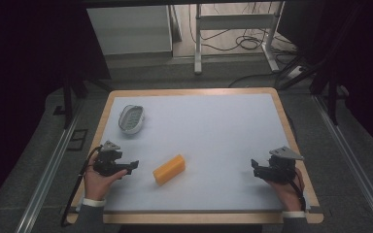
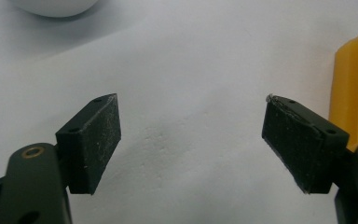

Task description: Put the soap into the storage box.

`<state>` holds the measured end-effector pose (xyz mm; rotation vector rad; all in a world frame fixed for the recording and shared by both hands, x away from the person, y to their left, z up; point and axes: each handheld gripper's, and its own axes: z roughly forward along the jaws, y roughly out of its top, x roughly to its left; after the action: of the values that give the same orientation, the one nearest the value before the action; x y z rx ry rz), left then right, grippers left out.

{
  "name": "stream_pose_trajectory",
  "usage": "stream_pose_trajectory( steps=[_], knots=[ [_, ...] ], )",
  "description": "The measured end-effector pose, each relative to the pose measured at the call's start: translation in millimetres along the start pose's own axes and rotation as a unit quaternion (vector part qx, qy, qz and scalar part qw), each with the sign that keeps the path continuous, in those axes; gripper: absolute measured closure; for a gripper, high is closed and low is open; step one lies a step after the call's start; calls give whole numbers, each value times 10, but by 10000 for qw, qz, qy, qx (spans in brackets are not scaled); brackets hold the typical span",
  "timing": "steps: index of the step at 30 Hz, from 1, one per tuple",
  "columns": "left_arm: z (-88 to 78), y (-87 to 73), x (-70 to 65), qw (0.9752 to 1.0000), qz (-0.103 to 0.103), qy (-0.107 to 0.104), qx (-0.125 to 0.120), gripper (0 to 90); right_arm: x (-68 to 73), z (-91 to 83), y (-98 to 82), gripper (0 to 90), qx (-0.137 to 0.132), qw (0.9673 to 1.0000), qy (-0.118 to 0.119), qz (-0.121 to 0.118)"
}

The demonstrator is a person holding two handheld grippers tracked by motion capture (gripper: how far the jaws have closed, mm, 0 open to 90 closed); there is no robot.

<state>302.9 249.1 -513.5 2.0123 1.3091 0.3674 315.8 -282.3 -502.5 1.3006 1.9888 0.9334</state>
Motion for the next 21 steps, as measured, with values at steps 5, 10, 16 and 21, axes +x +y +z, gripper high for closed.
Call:
stream_pose_trajectory(
  steps=[5, 10, 16, 21],
  knots=[
    [-6, -2, 8, 10000, 27, 47, -19, 211, -32, -21, -4, 87, -62, 9999, -7, 79],
    [0, -2, 17, 10000, 49, -3, 17, 206, -23, -17, -6, 83, -68, 9999, 42, 70],
    [-43, -2, 27, 10000, -2, -16, -36, 198, 3, -27, -16, 83, -114, 9999, 83, 93],
    [-35, 0, 35, 10000, 3, 78, 17, 194, -6, -40, -32, 83, -146, 9999, 82, -10]
  ],
)
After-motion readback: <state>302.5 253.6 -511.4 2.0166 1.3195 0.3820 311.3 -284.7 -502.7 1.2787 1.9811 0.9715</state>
